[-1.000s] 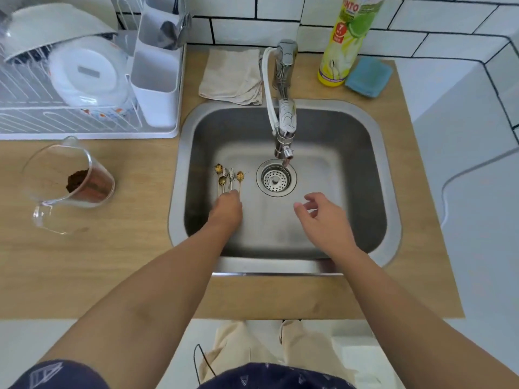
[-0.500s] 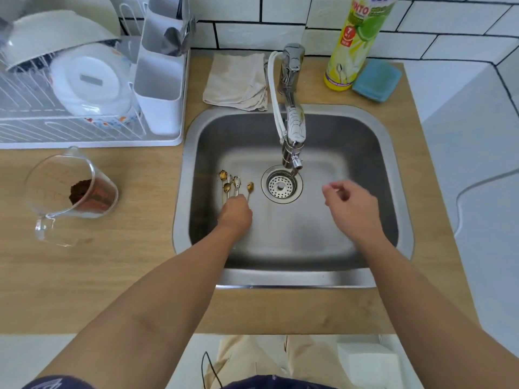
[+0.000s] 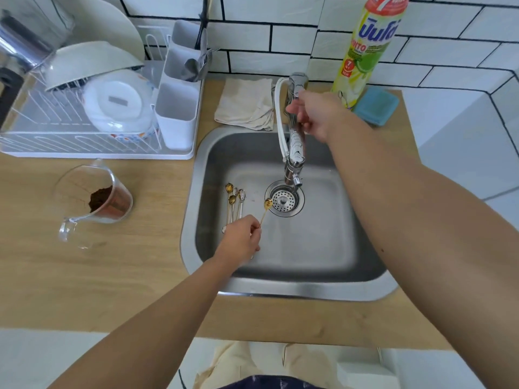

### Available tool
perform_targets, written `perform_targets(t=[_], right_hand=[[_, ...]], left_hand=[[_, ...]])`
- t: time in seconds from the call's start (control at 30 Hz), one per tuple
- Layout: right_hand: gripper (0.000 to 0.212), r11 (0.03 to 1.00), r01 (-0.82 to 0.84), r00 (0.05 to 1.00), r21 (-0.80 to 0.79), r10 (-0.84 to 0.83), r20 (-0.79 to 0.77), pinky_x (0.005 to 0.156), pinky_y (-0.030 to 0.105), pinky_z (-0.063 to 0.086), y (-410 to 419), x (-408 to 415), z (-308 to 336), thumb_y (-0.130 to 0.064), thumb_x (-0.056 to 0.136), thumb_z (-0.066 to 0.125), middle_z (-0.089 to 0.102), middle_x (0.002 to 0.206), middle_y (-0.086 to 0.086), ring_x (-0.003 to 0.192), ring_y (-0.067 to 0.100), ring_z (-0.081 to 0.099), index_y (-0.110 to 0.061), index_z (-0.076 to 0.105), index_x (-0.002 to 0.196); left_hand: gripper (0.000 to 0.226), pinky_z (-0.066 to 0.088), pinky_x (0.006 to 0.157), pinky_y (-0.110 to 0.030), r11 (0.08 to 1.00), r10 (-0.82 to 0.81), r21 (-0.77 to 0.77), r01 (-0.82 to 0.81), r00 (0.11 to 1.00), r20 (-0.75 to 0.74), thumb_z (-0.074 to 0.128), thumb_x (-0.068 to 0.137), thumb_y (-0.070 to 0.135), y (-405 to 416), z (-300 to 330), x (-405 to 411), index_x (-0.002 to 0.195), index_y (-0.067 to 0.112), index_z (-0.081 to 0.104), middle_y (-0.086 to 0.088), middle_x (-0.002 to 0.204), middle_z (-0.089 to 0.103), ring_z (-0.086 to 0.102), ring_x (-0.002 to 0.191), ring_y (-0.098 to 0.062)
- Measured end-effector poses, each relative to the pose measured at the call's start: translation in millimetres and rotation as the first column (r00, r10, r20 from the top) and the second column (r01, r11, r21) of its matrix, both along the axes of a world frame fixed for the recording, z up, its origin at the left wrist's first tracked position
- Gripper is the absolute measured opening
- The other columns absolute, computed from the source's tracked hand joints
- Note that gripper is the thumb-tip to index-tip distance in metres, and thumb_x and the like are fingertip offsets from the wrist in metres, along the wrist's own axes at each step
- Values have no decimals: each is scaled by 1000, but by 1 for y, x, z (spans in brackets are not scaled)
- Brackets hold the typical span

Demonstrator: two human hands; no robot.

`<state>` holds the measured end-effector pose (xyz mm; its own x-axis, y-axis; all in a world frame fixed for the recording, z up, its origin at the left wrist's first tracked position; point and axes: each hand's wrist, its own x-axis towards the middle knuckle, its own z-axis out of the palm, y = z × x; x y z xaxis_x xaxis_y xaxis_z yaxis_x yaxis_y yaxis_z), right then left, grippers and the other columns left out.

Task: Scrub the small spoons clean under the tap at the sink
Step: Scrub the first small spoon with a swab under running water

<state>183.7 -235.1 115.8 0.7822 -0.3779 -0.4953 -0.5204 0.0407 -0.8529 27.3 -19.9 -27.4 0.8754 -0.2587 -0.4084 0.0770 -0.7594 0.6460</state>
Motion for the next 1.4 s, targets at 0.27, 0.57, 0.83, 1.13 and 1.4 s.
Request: perform_targets(t=[0.27, 0.57, 0.83, 1.13, 1.4], right_hand=[[33, 991, 120, 990, 62, -124, 63, 36, 9, 35, 11, 3, -5, -28, 108, 49, 64, 70, -4, 34, 1, 47, -15, 64, 81], [32, 982, 182, 972, 46, -187, 139, 45, 18, 36, 8, -16, -10, -40, 105, 51, 62, 70, -9, 49, 4, 44, -21, 68, 84], [20, 985, 160, 986, -60, -162, -28, 71, 30, 43, 32, -141, -108, -28, 98, 64, 64, 76, -4, 74, 16, 54, -21, 67, 79], [12, 996, -92, 996, 12, 92, -19, 75, 25, 51, 60, -171, -140, -18, 87, 80, 73, 79, -3, 70, 4, 66, -19, 72, 94], [18, 999, -43, 999, 23, 43, 6, 68, 24, 52, 53, -160, -142, -22, 103, 57, 79, 84, -7, 73, 7, 70, -25, 71, 92]], left_hand=[[4, 45, 55, -14, 998, -4, -56, 2, 1000, -19, 57, 99, 24, -1, -2, -3, 101, 23, 60, 8, 75, 69, 66, 57, 4], [3, 46, 56, -12, 998, -13, -67, 12, 1000, -13, 58, 99, 25, -3, -2, -3, 102, 24, 60, 8, 77, 69, 65, 57, 5], [6, 49, 60, -14, 996, -53, -77, 52, 998, -15, 58, 99, 26, -4, -3, -5, 104, 24, 61, 10, 74, 70, 66, 59, 5], [14, 51, 66, -16, 990, -99, -98, 99, 995, 8, 57, 99, 28, -4, -2, -5, 110, 21, 64, 9, 75, 72, 68, 61, 0], [22, 47, 46, -16, 981, -193, -10, 193, 981, -7, 40, 106, 30, -6, 0, -7, 109, 23, 60, 7, 77, 68, 67, 52, -9]])
